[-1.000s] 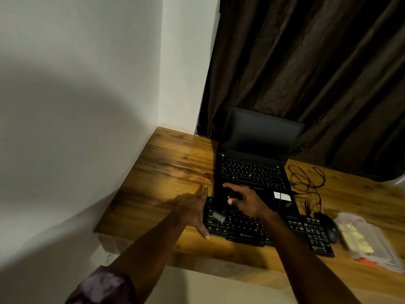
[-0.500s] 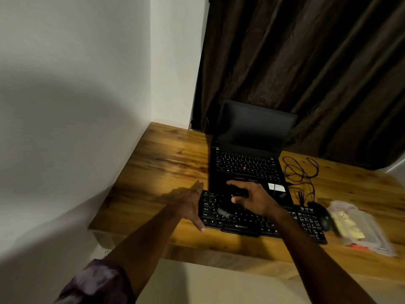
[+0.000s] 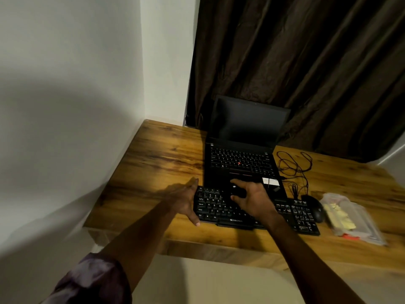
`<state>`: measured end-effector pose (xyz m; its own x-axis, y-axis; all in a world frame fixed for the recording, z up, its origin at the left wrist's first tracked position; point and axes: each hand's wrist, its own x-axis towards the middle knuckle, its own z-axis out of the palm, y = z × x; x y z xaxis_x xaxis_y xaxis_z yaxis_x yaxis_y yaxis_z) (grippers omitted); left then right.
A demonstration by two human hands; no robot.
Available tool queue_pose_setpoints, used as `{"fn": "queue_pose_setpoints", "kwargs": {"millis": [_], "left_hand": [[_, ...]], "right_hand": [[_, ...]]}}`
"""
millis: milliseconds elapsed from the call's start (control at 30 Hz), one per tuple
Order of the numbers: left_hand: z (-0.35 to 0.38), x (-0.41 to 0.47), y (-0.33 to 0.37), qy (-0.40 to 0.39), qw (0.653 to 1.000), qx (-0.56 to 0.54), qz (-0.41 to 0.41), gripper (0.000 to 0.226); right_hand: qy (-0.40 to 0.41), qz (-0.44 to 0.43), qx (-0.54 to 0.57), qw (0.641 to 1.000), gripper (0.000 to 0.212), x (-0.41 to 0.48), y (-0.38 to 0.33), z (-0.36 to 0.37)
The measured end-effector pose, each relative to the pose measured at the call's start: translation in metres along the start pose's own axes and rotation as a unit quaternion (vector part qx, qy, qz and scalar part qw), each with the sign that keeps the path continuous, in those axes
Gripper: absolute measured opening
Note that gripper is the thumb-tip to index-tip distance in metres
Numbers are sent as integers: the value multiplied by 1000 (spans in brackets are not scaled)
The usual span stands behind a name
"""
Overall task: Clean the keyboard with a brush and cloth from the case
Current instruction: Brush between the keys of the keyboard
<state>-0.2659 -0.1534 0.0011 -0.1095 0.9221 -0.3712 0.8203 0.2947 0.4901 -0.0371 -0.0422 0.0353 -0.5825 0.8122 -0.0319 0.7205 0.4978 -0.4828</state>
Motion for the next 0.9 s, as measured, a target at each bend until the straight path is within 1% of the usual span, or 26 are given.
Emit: {"fn": "queue_pose_setpoints", "kwargs": {"millis": [33, 100, 167, 233, 367, 467, 567, 667, 800, 867, 900], "left_hand": [[-2, -1, 1, 9, 999, 34, 4, 156], [-2, -4, 3, 5, 997, 75, 9, 158], [-3, -5, 5, 13, 996, 89, 20, 157], [-2, -5, 4, 10, 997, 73, 12, 155], [1, -3, 4, 16, 997, 73, 4, 152], [2, 0, 3, 17, 997, 70, -1, 152], [3, 3, 1, 12, 997, 74, 5, 152], [3, 3, 0, 20, 997, 68, 14, 146], [3, 3, 0, 31, 997, 57, 32, 135], [2, 2, -1, 30, 997, 60, 36, 135], [2, 2, -1, 30, 997, 62, 35, 137]], "right_hand": [[-7, -8, 3, 1000, 57, -2, -6, 0], [-13, -13, 27, 999, 54, -5, -12, -3], [-16, 5, 77, 997, 52, -6, -9, -5], [-14, 38, 111, 993, 50, -10, 0, -9], [25, 117, 143, 982, 52, -17, 38, -19], [77, 145, 132, 978, 48, -21, 61, -31], [106, 144, 104, 978, 45, -25, 71, -38], [118, 132, 77, 981, 55, -23, 75, -32], [69, 82, 78, 991, 51, -19, 53, -13], [59, 60, 80, 993, 54, -19, 40, -6], [60, 51, 79, 994, 52, -18, 38, -3]]}}
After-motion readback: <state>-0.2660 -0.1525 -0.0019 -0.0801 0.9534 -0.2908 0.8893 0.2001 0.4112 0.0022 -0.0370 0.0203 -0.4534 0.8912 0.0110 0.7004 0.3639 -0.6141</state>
